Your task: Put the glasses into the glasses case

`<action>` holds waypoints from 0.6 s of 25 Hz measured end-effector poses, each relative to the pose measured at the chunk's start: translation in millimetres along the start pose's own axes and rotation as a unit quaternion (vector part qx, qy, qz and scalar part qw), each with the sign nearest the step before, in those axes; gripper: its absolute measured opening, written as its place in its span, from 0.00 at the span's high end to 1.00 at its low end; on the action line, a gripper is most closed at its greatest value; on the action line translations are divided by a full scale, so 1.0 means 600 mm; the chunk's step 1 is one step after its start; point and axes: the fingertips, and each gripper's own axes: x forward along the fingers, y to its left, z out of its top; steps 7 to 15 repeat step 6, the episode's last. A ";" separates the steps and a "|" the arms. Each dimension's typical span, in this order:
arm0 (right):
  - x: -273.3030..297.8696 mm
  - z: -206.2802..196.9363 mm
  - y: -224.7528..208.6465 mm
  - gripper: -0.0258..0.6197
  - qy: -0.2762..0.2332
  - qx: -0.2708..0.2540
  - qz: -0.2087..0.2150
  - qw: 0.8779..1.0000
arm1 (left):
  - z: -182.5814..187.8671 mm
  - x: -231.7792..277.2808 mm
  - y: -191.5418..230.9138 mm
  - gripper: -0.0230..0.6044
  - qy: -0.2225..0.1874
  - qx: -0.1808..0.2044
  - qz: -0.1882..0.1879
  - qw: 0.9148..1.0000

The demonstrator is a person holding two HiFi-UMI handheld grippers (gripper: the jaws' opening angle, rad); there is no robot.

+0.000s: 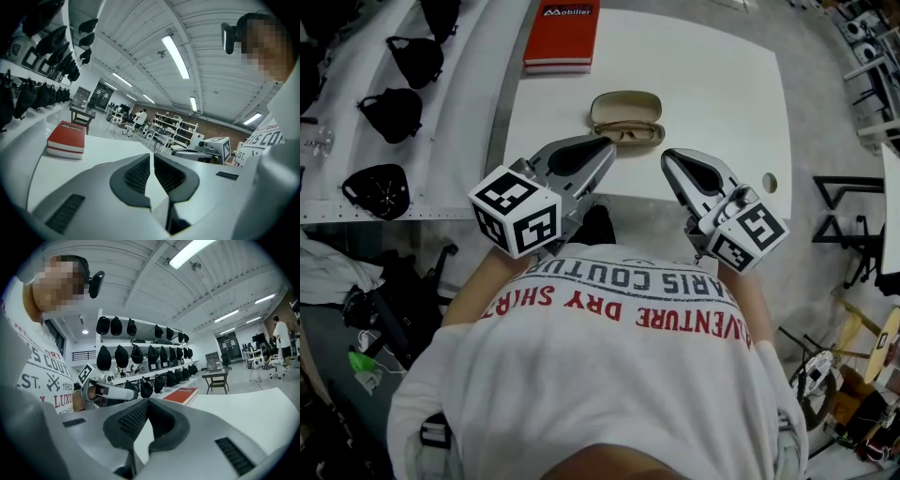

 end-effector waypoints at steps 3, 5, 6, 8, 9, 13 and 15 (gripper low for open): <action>-0.002 0.003 -0.003 0.92 0.000 -0.002 -0.002 1.000 | 0.003 0.003 0.001 0.89 -0.001 -0.002 -0.002 1.000; -0.002 0.004 -0.005 0.92 0.001 -0.004 -0.003 1.000 | 0.004 0.005 0.003 0.89 0.000 -0.002 -0.002 1.000; -0.002 0.005 -0.006 0.92 0.001 -0.005 -0.004 1.000 | 0.005 0.005 0.003 0.89 0.000 -0.002 -0.001 1.000; -0.002 0.005 -0.006 0.92 0.001 -0.005 -0.004 1.000 | 0.005 0.005 0.003 0.89 0.000 -0.002 -0.001 1.000; -0.002 0.005 -0.006 0.92 0.001 -0.005 -0.004 1.000 | 0.005 0.005 0.003 0.89 0.000 -0.002 -0.001 1.000; -0.002 0.005 -0.006 0.92 0.001 -0.005 -0.004 1.000 | 0.005 0.005 0.003 0.89 0.000 -0.002 -0.001 1.000; -0.002 0.005 -0.006 0.92 0.001 -0.005 -0.004 1.000 | 0.005 0.005 0.003 0.89 0.000 -0.002 -0.001 1.000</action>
